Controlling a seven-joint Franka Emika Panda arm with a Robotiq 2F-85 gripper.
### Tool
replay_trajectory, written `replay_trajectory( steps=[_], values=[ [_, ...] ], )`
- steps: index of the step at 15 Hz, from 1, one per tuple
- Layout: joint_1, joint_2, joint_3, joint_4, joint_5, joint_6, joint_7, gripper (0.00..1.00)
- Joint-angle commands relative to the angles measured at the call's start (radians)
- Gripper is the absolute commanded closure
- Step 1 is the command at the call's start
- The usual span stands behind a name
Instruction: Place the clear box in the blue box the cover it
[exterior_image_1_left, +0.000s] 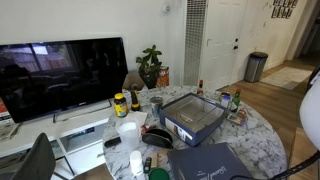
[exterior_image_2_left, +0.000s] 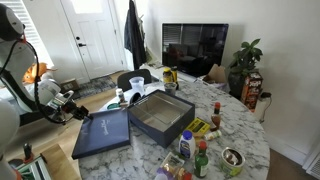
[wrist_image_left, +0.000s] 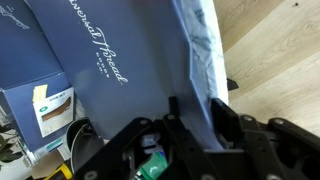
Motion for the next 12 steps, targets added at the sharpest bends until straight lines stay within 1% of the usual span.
replay_trajectory(
  steps=[1, 5, 7, 8, 10, 11, 12],
  values=[
    [-0.046, -0.032, 0.057, -0.012, 0.022, -0.042, 0.026, 0.91],
    [-0.072, -0.103, 0.085, -0.047, 0.005, -0.097, 0.034, 0.96],
    [-0.096, -0.155, 0.102, -0.086, 0.0, -0.115, 0.015, 0.98],
    [-0.106, -0.179, 0.109, -0.103, -0.003, -0.122, 0.011, 0.96],
    [-0.133, -0.22, 0.125, -0.146, -0.003, -0.12, -0.003, 0.99],
    [-0.148, -0.239, 0.136, -0.165, -0.002, -0.116, -0.011, 0.97],
    [-0.161, -0.254, 0.145, -0.182, -0.002, -0.114, -0.018, 0.98]
  ],
)
